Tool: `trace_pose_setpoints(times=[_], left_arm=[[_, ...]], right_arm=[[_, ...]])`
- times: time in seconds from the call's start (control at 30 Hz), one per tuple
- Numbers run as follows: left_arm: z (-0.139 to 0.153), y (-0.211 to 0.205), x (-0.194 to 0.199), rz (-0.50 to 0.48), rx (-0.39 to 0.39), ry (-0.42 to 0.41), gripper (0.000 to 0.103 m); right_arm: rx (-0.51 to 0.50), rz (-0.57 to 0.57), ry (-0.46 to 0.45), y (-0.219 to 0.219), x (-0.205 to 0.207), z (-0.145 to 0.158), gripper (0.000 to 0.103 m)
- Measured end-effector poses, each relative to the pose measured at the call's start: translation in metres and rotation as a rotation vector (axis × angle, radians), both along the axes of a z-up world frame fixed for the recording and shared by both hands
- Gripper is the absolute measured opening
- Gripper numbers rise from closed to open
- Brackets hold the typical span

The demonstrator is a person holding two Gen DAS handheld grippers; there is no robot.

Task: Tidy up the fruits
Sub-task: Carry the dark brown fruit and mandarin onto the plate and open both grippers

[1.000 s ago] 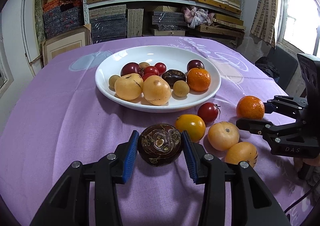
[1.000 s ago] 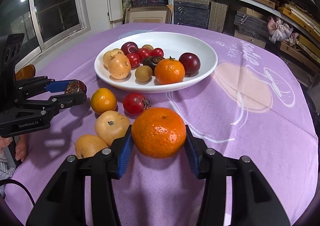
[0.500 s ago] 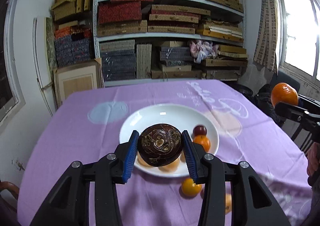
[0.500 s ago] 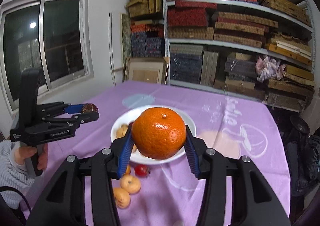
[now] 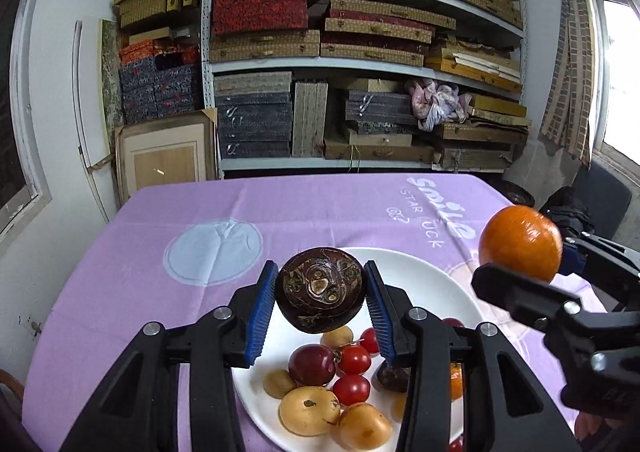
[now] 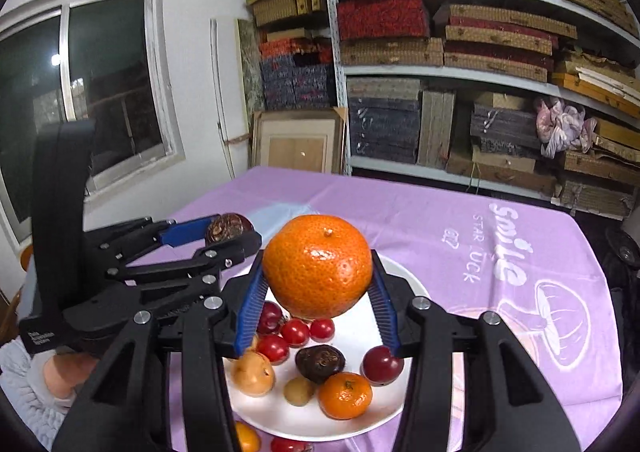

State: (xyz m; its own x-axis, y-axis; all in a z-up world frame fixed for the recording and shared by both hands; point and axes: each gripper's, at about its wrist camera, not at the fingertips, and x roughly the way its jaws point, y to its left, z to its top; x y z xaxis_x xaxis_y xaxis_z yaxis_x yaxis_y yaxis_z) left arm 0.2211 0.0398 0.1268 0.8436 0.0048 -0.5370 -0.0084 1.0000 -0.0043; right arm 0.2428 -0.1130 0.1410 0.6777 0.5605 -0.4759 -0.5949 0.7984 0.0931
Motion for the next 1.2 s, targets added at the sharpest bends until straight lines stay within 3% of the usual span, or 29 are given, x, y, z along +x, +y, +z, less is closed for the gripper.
trace_pose_setpoints(times=[0.17,0.3,1.2], left_arm=[[-0.033,0.011,0.028,0.001,-0.003,0.07,0.044],[-0.047,0.021,0.037,0.01,-0.006,0.096,0.044],[-0.077,0.025,0.052,0.036,0.061,0.155,0.044]], right_arm=[[-0.105,-0.039,0.088,0.016,0.041,-0.049,0.047],[-0.134,-0.037,0.115,0.019,0.055,-0.072,0.047],[-0.198,-0.014,0.209,0.025,0.078,-0.115,0.047]])
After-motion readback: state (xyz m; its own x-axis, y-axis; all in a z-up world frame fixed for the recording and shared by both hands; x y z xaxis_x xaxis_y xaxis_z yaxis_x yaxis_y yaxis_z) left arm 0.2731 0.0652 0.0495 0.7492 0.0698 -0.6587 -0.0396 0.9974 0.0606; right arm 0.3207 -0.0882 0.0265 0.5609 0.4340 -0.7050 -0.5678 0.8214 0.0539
